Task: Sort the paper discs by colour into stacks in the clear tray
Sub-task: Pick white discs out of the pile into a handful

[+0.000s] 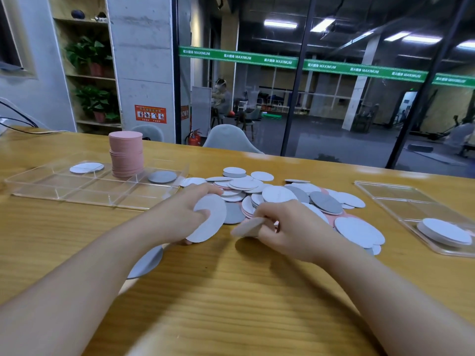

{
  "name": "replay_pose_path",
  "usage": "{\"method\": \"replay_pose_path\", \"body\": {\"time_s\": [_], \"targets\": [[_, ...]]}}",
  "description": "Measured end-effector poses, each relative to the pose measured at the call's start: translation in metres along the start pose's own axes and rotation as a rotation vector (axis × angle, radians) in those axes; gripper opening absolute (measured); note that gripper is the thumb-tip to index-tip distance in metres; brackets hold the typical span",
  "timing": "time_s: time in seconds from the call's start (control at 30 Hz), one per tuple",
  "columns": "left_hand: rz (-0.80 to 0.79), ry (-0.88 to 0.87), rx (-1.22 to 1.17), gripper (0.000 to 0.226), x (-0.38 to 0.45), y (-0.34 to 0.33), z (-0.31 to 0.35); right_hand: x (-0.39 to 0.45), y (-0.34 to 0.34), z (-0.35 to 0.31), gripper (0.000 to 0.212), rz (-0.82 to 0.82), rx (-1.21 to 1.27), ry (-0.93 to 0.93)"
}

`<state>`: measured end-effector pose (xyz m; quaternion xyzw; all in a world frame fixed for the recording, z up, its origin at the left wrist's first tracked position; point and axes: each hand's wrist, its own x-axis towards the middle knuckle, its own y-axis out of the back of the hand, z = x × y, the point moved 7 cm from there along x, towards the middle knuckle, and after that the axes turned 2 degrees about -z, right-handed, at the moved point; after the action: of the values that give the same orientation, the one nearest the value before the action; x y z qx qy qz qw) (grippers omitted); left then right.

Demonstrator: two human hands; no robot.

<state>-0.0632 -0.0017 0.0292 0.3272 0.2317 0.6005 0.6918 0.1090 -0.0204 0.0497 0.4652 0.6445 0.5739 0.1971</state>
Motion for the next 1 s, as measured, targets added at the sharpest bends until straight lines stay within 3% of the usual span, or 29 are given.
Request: {"method": "replay_pose_path", "body": {"time_s": [0.27,0.5,0.7,0.8,1.0], "targets": [[-0.132,-0.039,-0.269,0.034,-0.005,-0.014,0.015,0.009,-0.006,-0.001,0.02,0.204,0.142,0.016],[-0.159,-0.127,-0.258,0.026,-0.005,-0.022,0.018,0.007,-0.009,0.008,0.004,0.261,0.234,-0.087],[-0.115,-0.184,-0.233,0.044,-0.004,-0.025,0.019,0.008,-0.017,0.004,0.014,0.275,0.248,-0.108],[-0.087,-0.217,-0.245,0.048,-0.002,-0.027,0.021,0.007,-0.025,0.004,0.036,0.191,0.302,-0.201],[-0.095,-0.259,-0.161,0.053,0.0,-0.041,0.026,0.009,-0.028,-0.007,0.025,0.084,0.276,-0.182]]}}
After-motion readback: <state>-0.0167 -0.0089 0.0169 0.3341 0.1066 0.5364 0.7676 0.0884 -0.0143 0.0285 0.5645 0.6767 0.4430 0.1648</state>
